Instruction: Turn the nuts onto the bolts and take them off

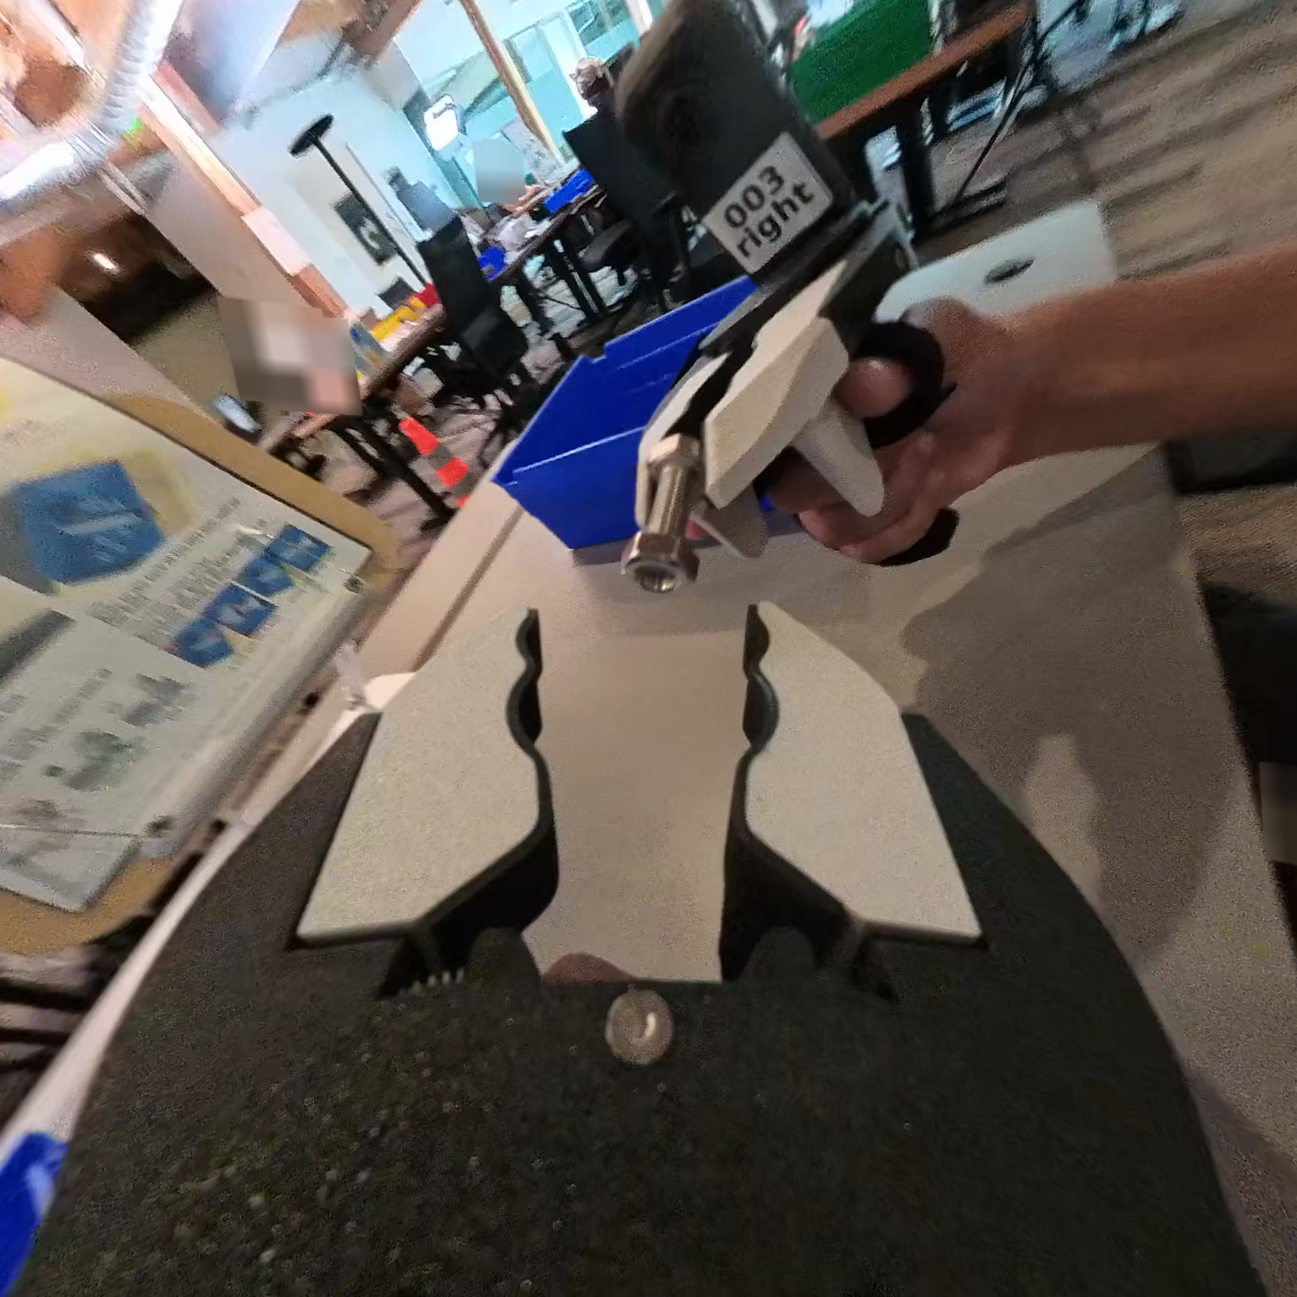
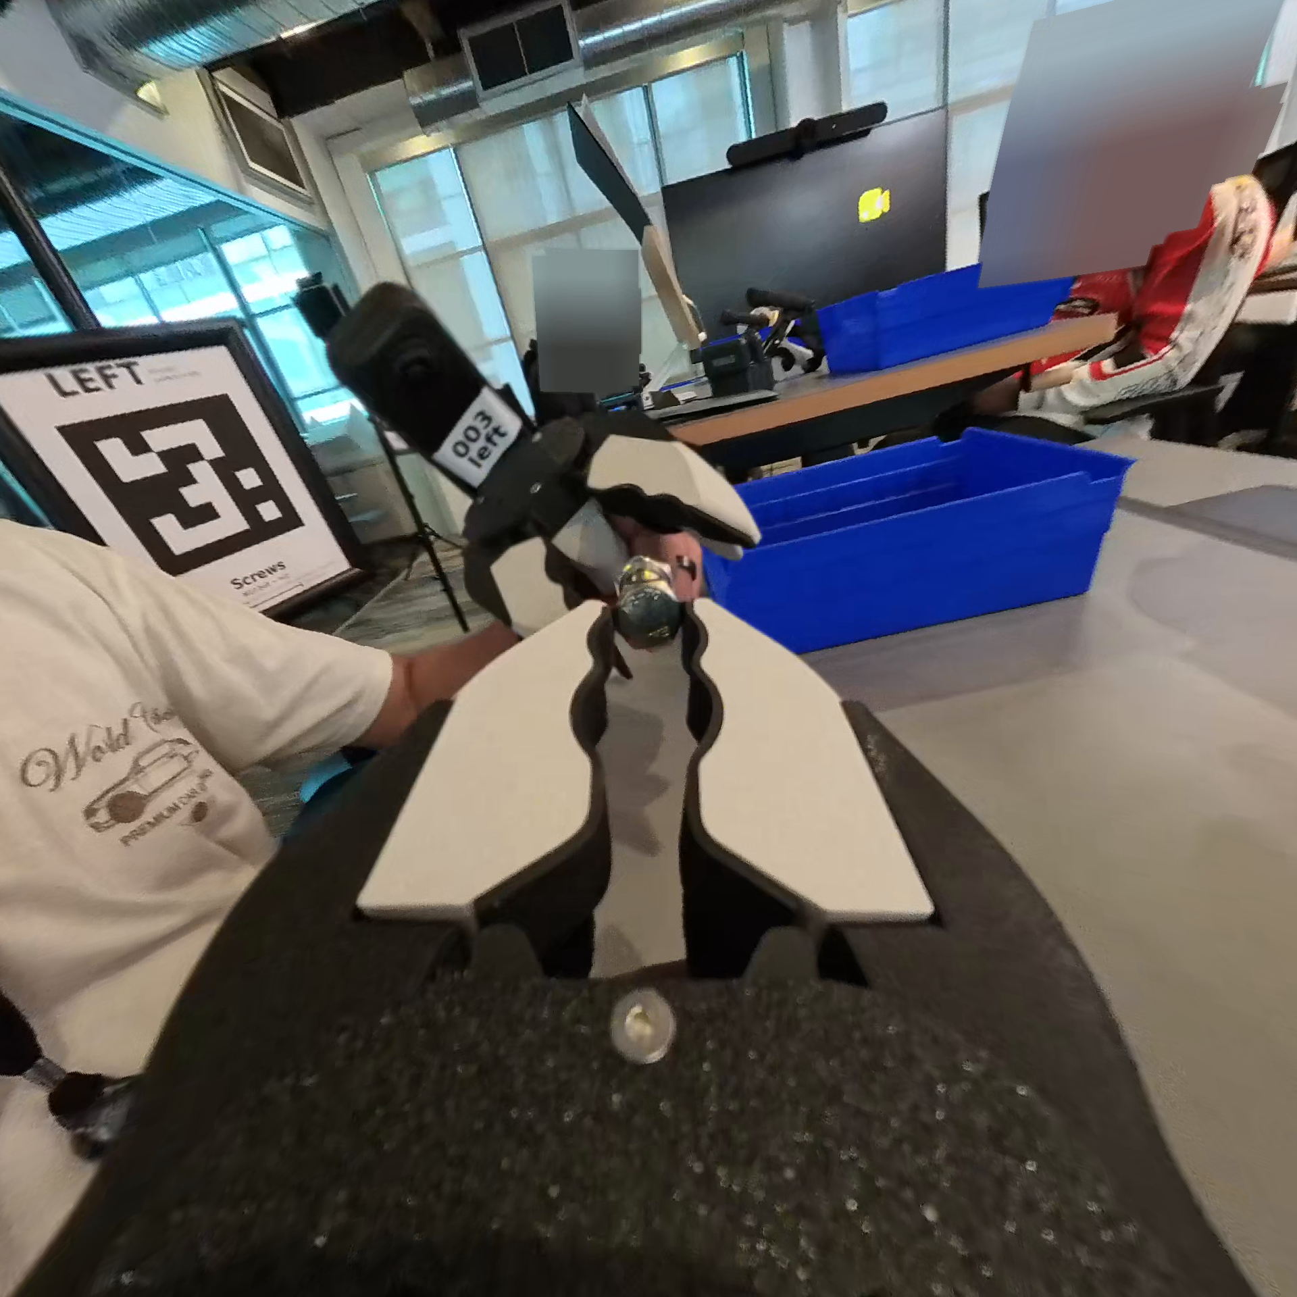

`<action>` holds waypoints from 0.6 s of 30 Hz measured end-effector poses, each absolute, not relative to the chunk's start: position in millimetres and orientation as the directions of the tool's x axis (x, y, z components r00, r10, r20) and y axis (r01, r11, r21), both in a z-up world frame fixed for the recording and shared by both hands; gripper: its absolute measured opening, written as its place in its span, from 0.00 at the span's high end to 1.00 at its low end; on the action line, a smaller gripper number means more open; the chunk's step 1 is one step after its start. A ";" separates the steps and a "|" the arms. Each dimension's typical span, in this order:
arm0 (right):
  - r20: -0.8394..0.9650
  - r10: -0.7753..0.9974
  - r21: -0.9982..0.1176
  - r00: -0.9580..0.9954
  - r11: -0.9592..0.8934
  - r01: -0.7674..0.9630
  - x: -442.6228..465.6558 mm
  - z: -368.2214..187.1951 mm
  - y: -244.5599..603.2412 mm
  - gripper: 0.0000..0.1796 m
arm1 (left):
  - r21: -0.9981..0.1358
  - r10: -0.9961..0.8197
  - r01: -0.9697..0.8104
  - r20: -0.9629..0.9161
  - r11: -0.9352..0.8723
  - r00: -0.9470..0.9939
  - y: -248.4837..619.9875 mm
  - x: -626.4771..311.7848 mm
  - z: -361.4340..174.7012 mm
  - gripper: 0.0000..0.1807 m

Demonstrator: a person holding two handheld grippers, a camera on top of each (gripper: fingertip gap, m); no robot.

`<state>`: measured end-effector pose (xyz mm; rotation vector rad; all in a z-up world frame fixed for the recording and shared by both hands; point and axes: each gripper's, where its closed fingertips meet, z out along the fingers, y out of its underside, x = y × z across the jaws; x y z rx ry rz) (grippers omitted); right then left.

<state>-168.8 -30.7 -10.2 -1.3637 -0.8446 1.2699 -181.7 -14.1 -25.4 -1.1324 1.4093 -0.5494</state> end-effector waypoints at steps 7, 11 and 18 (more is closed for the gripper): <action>-0.251 0.953 -0.965 0.170 -0.233 -0.119 -179.2 -16.6 -34.7 0.90 | -0.727 -0.714 -0.321 -0.676 0.607 0.181 -26.5 -176.3 -20.9 0.90; -0.163 0.969 -0.985 0.187 -0.147 -0.096 -177.5 -15.1 -38.5 0.90 | -0.851 -0.867 -0.290 -0.485 0.439 0.111 -32.8 -173.8 -23.2 0.90; 0.169 0.962 -0.986 0.213 0.162 0.049 -181.5 -8.9 -60.9 0.90 | -0.959 -0.940 -0.212 0.238 -0.187 -0.246 -63.5 -179.4 -9.8 0.90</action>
